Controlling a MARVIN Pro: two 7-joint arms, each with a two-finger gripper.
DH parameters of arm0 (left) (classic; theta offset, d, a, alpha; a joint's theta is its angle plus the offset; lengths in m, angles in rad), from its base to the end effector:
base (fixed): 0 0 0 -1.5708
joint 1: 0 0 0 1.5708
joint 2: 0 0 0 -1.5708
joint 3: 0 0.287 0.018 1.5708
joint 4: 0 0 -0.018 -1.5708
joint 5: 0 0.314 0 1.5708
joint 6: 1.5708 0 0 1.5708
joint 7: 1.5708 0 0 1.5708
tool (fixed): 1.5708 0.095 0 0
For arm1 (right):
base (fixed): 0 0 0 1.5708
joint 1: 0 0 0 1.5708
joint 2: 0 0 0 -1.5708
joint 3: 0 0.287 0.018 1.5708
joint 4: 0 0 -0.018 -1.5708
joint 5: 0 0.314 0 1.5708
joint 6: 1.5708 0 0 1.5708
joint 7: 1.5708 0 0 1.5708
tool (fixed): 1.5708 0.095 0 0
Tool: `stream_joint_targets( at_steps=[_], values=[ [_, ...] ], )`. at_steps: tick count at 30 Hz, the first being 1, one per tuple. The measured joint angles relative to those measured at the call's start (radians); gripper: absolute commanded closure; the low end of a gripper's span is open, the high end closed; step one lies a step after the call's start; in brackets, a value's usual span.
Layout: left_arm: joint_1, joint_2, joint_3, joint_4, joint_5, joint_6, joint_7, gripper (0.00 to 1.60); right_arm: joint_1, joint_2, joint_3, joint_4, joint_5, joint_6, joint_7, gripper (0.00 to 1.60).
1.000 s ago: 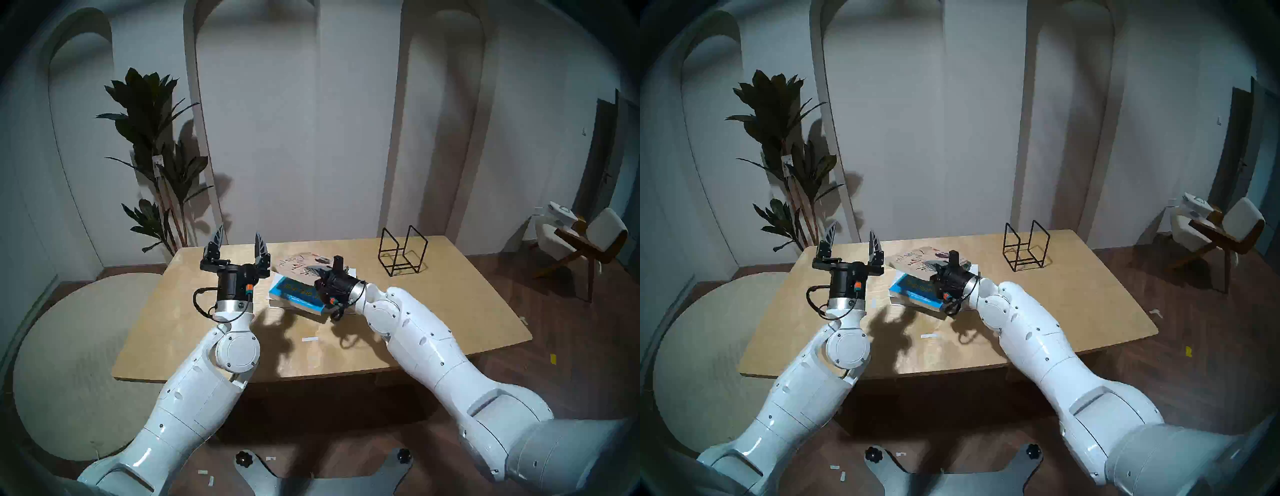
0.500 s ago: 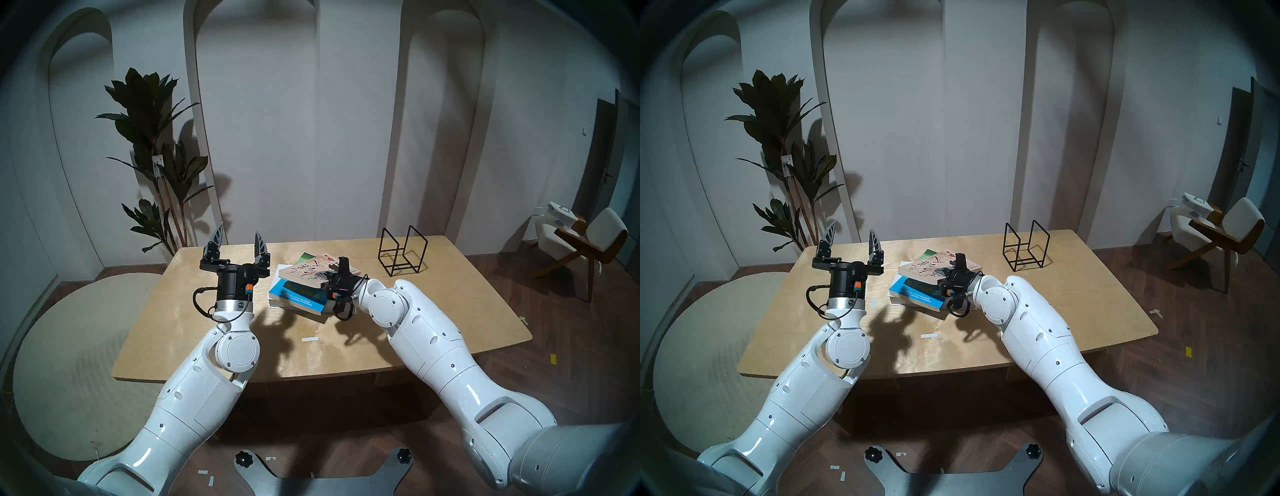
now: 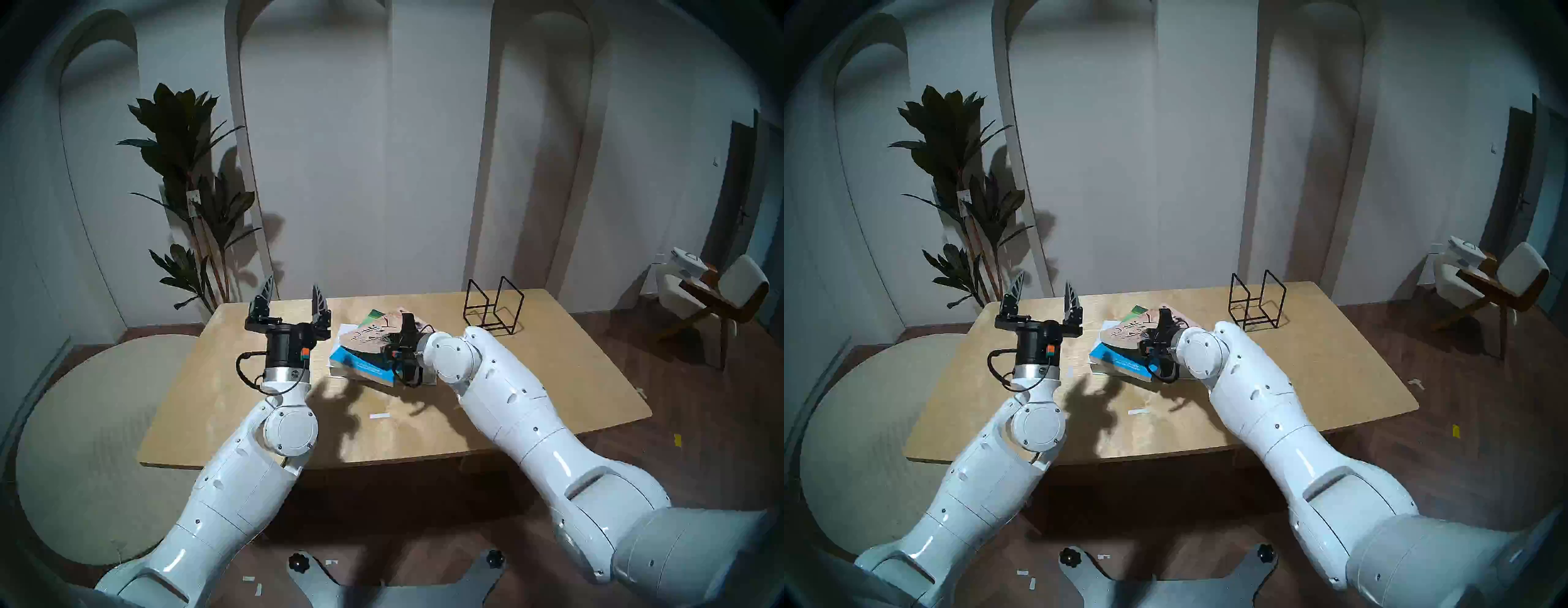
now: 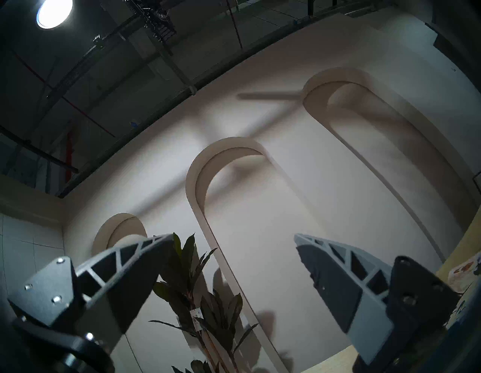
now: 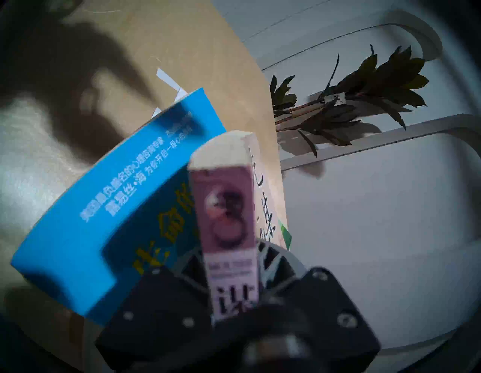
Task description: Stack the books into one stack
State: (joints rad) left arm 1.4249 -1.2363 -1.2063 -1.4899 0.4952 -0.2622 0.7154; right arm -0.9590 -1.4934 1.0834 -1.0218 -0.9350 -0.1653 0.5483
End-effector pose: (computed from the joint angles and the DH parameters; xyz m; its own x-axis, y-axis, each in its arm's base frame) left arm 0.4327 0.0004 -0.2467 -0.4392 -0.6261 0.6443 0.3847 -0.7791 -0.4950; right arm 0.5367 0.1471 -0.2931 -0.4854 0.8216 0.2990 0.5567 0.0268 0.8303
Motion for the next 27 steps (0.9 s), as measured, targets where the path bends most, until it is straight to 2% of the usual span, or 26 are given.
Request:
stream_joint_targets(
  at_steps=[6, 7, 8, 9, 18, 22, 27],
  values=[
    [0.0, -0.001, -0.001, 0.0, 0.001, -0.001, -0.003, 0.0, 0.047, -0.034, -0.015, 0.077, -0.018, 0.008, -0.022, 1.6],
    [0.0, -0.001, -0.002, 0.0, 0.001, -0.001, -0.003, 0.0, 0.054, -0.04, -0.015, 0.087, -0.018, 0.01, -0.023, 1.27],
    [0.0, -0.001, -0.002, 0.0, 0.001, -0.001, -0.004, 0.0, 0.059, -0.045, -0.015, 0.095, -0.017, 0.013, -0.022, 0.83],
    [0.0, -0.001, -0.002, 0.0, 0.001, -0.001, -0.004, 0.0, 0.061, -0.048, -0.013, 0.098, -0.014, 0.016, -0.019, 0.0],
    [0.0, -0.003, -0.005, 0.001, 0.003, -0.002, -0.006, 0.0, 0.045, -0.083, 0.062, 0.055, 0.165, 0.099, 0.149, 0.0],
    [0.0, -0.004, -0.006, 0.002, 0.004, -0.002, -0.006, 0.0, 0.023, -0.086, 0.082, 0.01, 0.218, 0.131, 0.226, 0.0],
    [0.0, -0.006, -0.007, 0.002, 0.006, -0.003, -0.007, 0.0, 0.011, -0.084, 0.138, -0.049, 0.276, 0.202, 0.314, 0.0]
  ],
)
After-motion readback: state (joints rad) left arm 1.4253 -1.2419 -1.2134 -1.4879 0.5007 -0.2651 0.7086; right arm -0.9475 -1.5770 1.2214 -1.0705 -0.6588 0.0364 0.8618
